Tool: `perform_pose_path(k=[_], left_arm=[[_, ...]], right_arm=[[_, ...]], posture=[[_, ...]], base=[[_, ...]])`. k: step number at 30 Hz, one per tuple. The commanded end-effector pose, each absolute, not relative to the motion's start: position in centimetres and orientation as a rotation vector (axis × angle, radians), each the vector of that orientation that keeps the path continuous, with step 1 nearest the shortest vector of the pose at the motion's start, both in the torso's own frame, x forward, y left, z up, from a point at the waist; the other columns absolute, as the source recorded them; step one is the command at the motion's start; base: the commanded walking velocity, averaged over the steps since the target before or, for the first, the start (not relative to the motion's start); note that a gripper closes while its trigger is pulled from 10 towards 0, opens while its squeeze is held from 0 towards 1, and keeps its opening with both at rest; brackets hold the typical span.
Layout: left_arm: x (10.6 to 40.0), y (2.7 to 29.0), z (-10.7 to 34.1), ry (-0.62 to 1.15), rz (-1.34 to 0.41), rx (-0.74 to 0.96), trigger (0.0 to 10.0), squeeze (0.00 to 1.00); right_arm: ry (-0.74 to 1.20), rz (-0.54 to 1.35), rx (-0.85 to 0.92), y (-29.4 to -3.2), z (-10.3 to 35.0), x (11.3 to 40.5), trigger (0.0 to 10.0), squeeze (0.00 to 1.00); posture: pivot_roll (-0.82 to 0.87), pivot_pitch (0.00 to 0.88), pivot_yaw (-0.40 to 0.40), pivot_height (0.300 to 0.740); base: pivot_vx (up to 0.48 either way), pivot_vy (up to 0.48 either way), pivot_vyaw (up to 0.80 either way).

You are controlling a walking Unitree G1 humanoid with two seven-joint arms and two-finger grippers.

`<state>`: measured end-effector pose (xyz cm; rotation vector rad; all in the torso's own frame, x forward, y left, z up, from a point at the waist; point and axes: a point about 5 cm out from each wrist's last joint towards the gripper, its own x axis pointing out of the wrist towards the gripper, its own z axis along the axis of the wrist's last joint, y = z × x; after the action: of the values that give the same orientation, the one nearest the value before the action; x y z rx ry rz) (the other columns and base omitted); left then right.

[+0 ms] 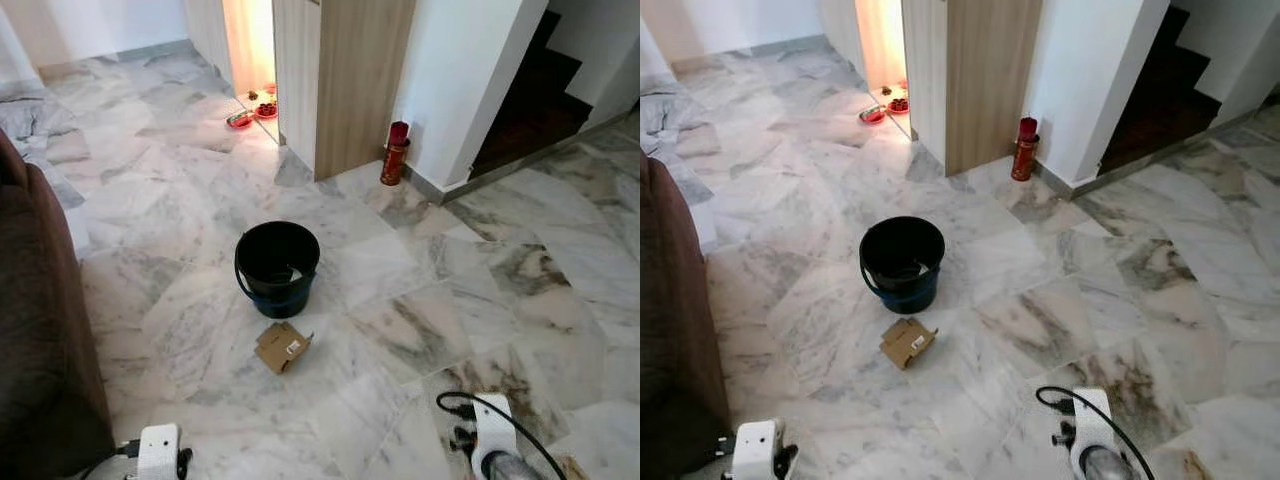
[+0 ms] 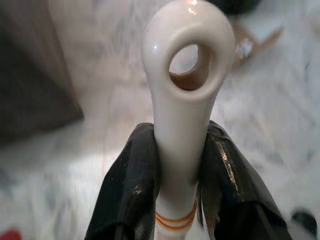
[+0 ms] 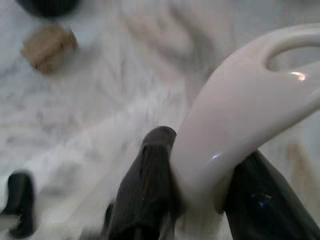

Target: Sweep floor

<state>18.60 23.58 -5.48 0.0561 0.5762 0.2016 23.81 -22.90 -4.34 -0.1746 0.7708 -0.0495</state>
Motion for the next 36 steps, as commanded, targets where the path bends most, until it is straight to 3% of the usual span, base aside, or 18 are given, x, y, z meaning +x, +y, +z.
perform_pose_path(k=[1,9,18,31,36], left_arm=[[19.5,24.5,-4.1,0.477,0.209,0.065,10.0,0.00],[21.5,27.2,3.0,0.211,0.187,0.174,10.0,0.00],[24.3,25.2,10.7,-0.045,0.122,0.245,10.0,0.00],[24.5,24.8,11.8,-0.058,0.121,0.279,10.0,0.00],[25.2,26.9,12.3,-0.061,0.189,0.357,10.0,0.00]], right_arm=[[0.651,-0.053,-0.224,-23.2,-2.4,26.0,10.0,0.00],[0.360,-0.108,-0.191,-25.1,3.8,31.0,10.0,0.00],[0.135,-0.134,-0.210,-22.9,7.6,33.6,10.0,0.00],[0.066,-0.170,-0.165,-20.2,8.1,33.9,10.0,0.00],[0.092,-0.158,-0.082,-19.3,7.5,33.9,10.0,0.00]], posture=[[0.04,0.082,-0.044,0.740],[0.06,0.081,-0.030,0.740],[0.08,0.099,-0.028,0.740],[0.09,0.101,-0.032,0.740],[0.09,0.105,-0.036,0.740]], base=[[0.000,0.000,0.00],[0.000,0.000,0.00],[0.000,0.000,0.00],[0.000,0.000,0.00],[0.000,0.000,0.00]])
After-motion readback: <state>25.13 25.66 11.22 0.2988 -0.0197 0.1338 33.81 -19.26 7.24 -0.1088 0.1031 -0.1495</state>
